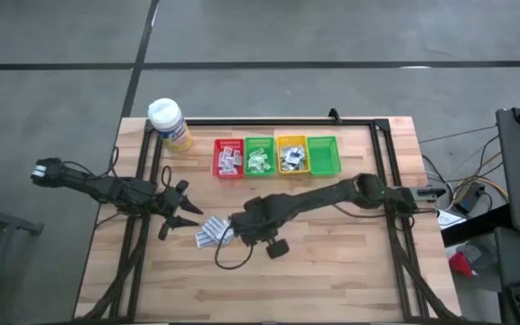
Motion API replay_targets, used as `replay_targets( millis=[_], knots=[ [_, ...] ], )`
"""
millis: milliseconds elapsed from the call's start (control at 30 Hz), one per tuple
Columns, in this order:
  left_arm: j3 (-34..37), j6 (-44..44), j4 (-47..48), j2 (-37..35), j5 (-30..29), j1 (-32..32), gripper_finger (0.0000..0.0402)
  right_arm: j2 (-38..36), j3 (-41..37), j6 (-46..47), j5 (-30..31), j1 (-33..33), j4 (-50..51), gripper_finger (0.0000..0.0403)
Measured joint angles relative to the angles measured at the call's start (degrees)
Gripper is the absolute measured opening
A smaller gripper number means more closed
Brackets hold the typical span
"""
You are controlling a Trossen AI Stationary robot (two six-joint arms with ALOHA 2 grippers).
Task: Pick & Place First Aid Supplies
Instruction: Put the alcohol pad into the yellow bin
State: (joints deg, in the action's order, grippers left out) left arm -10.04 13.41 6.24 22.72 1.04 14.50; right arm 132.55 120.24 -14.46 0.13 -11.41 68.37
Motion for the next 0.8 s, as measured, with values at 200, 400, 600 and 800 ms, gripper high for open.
replay_targets(
  millis=[200,400,600,800],
  knots=[
    [0.0,0.0,0.04,0.0,0.0,0.0,0.0172,-1.39,12.12,-6.63,-13.94,4.86,9.96,0.0008],
    [0.0,0.0,0.2,0.0,0.0,-0.02,0.0172,-6.75,13.8,-7.51,-32.35,10.8,11.9,0.0008],
    [0.0,-0.18,0.26,0.0,0.0,-0.01,0.0172,-9.89,13.97,-7.27,-41.16,16.05,12.33,0.0008],
    [0.0,-0.22,0.26,0.0,0.0,-0.01,0.0172,-10.87,14.0,-8.47,-37.97,19.18,12.42,0.0008]
  ],
)
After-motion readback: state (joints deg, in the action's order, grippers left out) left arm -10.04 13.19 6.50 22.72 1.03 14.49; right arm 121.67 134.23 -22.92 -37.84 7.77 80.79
